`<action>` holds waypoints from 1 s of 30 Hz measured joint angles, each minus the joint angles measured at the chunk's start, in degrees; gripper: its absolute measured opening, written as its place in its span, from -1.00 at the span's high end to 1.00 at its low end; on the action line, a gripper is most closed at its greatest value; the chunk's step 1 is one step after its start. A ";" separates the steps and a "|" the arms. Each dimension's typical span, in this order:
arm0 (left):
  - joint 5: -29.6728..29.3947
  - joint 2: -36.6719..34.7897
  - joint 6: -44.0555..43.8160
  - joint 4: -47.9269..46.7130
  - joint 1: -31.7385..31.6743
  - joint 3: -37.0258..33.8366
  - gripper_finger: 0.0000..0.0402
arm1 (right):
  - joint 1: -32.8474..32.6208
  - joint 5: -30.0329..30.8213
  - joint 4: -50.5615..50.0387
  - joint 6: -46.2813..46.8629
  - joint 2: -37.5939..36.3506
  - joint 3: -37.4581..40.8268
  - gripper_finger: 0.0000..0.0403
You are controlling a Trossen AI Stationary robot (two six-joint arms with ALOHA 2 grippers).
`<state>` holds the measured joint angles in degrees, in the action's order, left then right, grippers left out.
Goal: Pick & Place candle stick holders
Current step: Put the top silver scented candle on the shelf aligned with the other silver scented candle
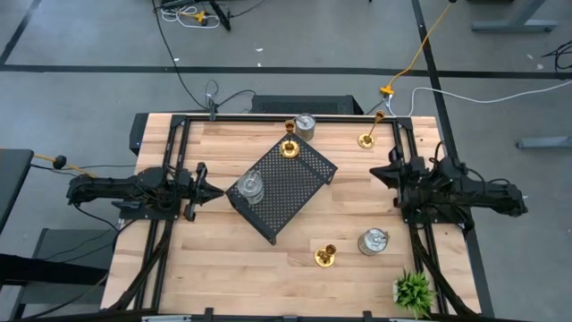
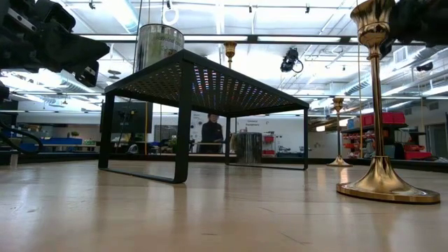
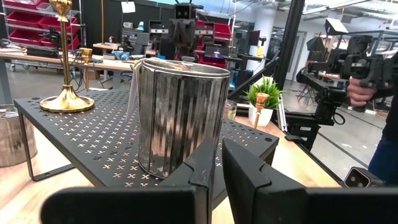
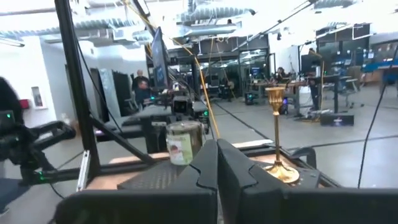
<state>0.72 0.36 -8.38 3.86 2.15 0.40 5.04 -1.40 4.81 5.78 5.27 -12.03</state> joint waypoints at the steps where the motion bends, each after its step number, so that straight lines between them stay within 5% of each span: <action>1: -0.01 0.00 0.00 -0.02 0.00 0.00 0.81 | 0.00 -0.20 -0.40 0.54 0.78 -0.90 0.99; 20: 0.01 0.00 -0.01 0.00 0.00 0.00 0.81 | 0.00 -1.19 -3.59 2.79 18.13 -20.47 0.99; 30: 0.02 -0.02 0.00 0.00 0.02 -0.02 0.81 | -0.02 -1.12 -3.67 2.77 22.19 -23.81 0.99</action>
<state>0.73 0.34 -8.38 3.86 2.17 0.38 5.02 -2.52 1.13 8.56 27.46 -35.83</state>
